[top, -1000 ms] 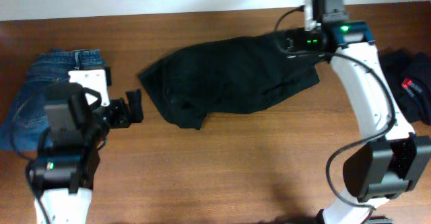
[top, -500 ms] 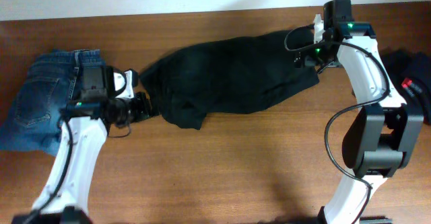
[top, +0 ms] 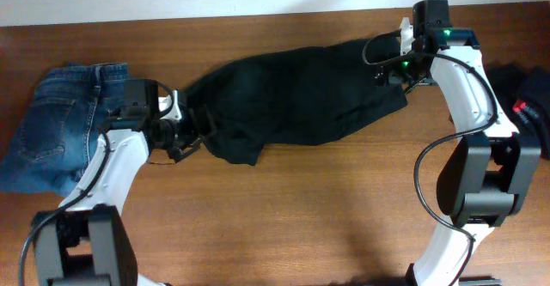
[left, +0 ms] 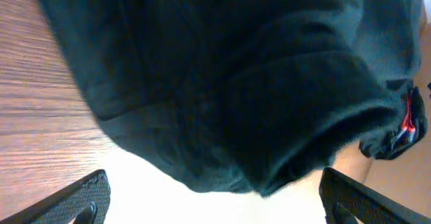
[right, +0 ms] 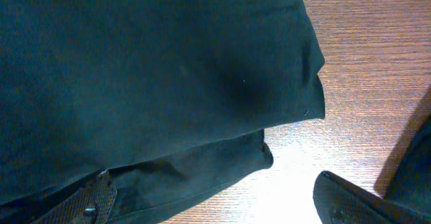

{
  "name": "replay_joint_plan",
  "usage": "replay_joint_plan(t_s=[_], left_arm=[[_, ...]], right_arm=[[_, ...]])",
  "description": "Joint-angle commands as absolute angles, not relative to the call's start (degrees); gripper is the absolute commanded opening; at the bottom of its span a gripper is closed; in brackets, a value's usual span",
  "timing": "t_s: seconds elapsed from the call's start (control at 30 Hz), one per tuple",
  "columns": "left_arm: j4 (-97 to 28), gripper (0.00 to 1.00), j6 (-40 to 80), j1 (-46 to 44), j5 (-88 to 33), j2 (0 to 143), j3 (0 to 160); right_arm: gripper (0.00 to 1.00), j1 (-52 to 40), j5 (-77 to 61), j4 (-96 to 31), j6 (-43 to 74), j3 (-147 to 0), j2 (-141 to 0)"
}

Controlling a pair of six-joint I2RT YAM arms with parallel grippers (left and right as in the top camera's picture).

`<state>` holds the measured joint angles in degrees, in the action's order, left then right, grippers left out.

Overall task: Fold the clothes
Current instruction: 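Grasp the left end of the black trousers with the left gripper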

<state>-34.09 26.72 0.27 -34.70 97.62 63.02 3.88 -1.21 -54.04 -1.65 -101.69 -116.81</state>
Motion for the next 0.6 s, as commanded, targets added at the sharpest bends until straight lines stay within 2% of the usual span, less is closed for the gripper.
replay_joint_plan(t_s=[0.0, 0.1, 0.13, 0.17, 0.23, 0.27, 0.33, 0.4, 0.43, 0.47, 0.57], left_arm=[[-32.5, 0.99, 27.4, -1.2, -38.0, 99.8, 63.8], [-30.0, 0.98, 26.9, -2.7, -41.3, 101.0, 63.8], [-29.6, 0.93, 26.9, -3.1, -41.3, 101.2, 63.8], [-29.5, 0.84, 26.7, -3.5, -40.7, 101.3, 63.8], [-29.7, 0.55, 26.3, -4.0, -37.1, 101.3, 63.8], [-29.9, 0.46, 25.8, -4.0, -35.5, 101.3, 63.8], [-30.9, 0.36, 25.8, -4.0, -30.3, 101.3, 63.8], [-32.2, 0.20, 24.9, -4.0, -24.1, 101.3, 63.8], [-32.6, 0.16, 23.6, -4.0, -22.0, 101.3, 63.8], [-32.8, 0.11, 21.9, -4.0, -19.1, 101.3, 63.8], [-33.0, 0.08, 17.8, -4.0, -12.1, 101.2, 64.0]], right_arm=[[0.99, 3.8, -1.8, -53.6, -1.6, -101.8, -116.7], [0.99, 3.8, -1.8, -53.6, -1.6, -101.8, -116.7], [0.99, 3.8, -1.8, -53.6, -1.6, -101.8, -116.7], [0.99, 3.8, -1.8, -53.7, -1.6, -101.8, -116.7], [0.99, 3.8, -1.8, -53.9, -1.6, -101.8, -116.7], [0.99, 3.8, -1.8, -54.0, -1.6, -101.8, -116.7], [0.99, 3.8, -1.8, -54.1, -1.6, -101.8, -116.7], [0.99, 3.8, -1.8, -54.1, -1.6, -101.8, -116.7], [0.99, 3.8, -1.8, -54.1, -1.6, -101.8, -116.7], [0.99, 3.8, -1.8, -54.1, -1.6, -101.8, -116.7], [0.99, 3.8, -1.8, -54.0, -1.6, -101.8, -116.7]])
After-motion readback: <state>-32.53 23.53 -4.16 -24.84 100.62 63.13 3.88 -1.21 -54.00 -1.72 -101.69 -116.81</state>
